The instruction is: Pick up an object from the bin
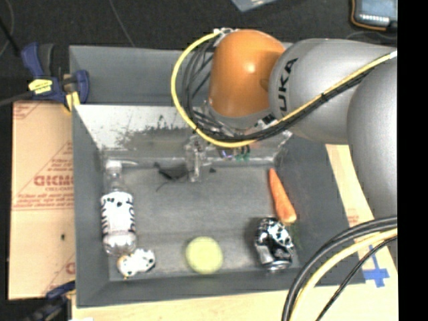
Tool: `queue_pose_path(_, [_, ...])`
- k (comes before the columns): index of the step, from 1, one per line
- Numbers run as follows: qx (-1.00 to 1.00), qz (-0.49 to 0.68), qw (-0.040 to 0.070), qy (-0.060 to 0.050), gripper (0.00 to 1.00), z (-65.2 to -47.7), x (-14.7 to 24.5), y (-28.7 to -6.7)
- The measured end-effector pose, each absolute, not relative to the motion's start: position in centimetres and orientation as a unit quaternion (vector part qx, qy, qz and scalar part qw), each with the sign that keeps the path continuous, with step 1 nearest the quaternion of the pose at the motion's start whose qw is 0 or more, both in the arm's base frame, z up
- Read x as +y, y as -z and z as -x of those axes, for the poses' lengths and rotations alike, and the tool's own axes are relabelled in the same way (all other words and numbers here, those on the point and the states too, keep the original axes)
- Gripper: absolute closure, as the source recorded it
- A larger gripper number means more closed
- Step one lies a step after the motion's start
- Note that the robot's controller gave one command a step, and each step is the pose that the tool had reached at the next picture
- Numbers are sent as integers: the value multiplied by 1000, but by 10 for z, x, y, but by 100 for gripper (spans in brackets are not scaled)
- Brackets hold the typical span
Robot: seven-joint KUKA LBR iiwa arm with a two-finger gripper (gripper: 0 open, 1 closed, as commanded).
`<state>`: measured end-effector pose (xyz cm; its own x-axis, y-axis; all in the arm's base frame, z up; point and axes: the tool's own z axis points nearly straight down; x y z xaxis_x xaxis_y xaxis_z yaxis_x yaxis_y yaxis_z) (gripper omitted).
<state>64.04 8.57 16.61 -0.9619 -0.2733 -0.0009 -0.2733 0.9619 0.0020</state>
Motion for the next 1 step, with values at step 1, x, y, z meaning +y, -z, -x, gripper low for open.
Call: queue_pose_path(1, [988, 157, 10, 0, 100, -647, 86, -229])
